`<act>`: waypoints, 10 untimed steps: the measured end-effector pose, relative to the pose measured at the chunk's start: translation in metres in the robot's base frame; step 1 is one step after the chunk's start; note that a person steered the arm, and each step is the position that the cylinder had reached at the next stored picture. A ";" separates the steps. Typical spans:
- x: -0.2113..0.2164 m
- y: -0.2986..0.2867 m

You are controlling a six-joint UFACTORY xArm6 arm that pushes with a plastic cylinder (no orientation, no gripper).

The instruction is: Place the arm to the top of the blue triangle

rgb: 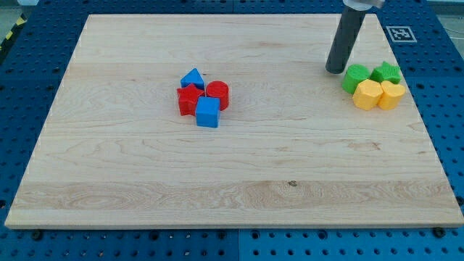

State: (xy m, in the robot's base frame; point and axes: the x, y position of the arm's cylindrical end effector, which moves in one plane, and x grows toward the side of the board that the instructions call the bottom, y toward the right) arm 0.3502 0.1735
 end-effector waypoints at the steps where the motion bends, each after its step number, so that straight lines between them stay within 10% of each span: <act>1: -0.003 -0.004; 8: 0.022 -0.126; 10: -0.028 -0.214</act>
